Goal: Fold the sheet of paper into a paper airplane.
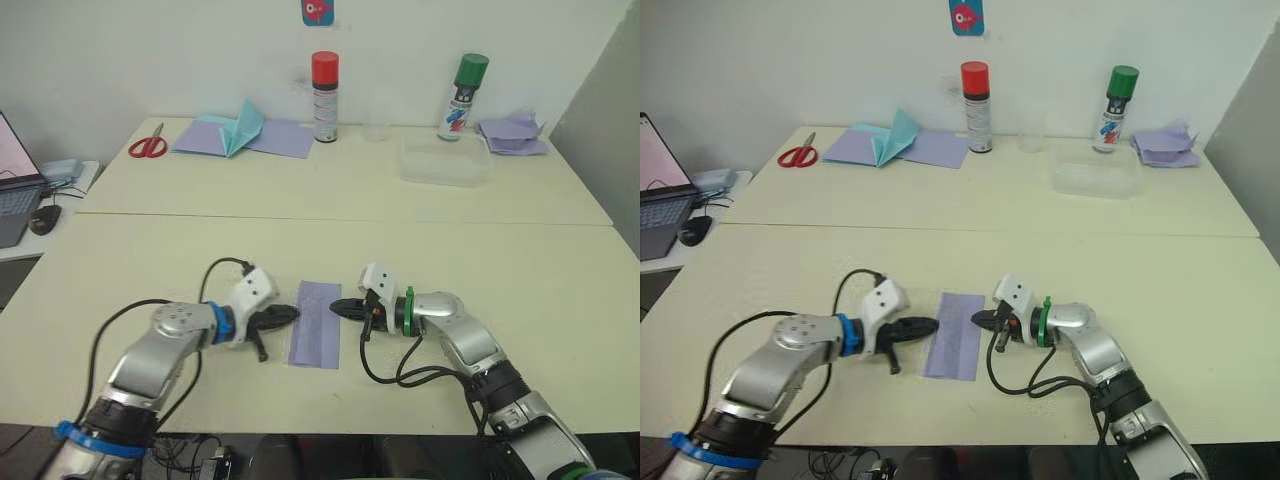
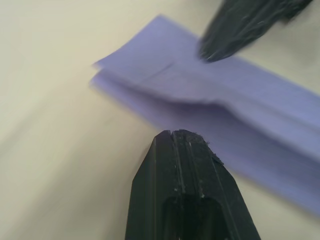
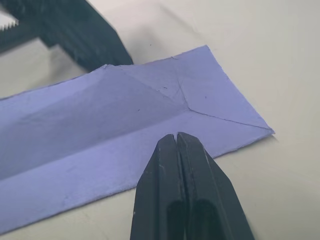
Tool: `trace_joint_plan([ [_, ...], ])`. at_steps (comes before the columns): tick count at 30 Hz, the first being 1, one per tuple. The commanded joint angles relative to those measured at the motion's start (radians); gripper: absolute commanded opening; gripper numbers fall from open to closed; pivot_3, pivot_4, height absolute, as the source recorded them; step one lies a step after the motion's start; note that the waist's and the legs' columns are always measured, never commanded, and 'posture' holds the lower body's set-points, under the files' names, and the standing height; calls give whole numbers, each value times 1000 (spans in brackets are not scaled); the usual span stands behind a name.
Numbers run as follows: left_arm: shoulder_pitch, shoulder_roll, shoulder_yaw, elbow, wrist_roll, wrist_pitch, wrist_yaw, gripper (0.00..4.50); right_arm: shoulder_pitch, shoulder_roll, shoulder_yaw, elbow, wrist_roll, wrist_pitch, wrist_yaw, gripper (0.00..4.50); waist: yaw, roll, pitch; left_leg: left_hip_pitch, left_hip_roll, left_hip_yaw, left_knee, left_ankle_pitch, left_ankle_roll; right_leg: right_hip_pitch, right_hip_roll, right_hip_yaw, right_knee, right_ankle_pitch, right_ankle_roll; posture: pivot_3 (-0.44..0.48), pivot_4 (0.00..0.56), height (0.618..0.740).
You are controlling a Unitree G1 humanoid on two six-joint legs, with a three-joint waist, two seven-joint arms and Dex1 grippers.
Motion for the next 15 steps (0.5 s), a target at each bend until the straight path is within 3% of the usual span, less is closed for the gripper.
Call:
trace_joint_plan([
  [1,-35,0,84,-115,-116,80,-5,0,-7,-2,28,53,-43,3,-4,39,1,-1,0,0,0,0,0,0,0,0,0,0,0,0,0,0,150,740],
  [6,-58,-20,39,-200,-172,138,-6,0,-22,2,23,60,-40,7,4,39,2,-1,0,0,-1,1,0,0,0,0,-1,2,-1,1,-1,0,150,740],
  [15,-38,15,-221,-14,87,-52,-2,0,-3,-47,8,-81,16,84,67,39,9,-1,0,-1,-2,0,0,0,0,0,-1,2,-1,0,-4,0,150,740],
])
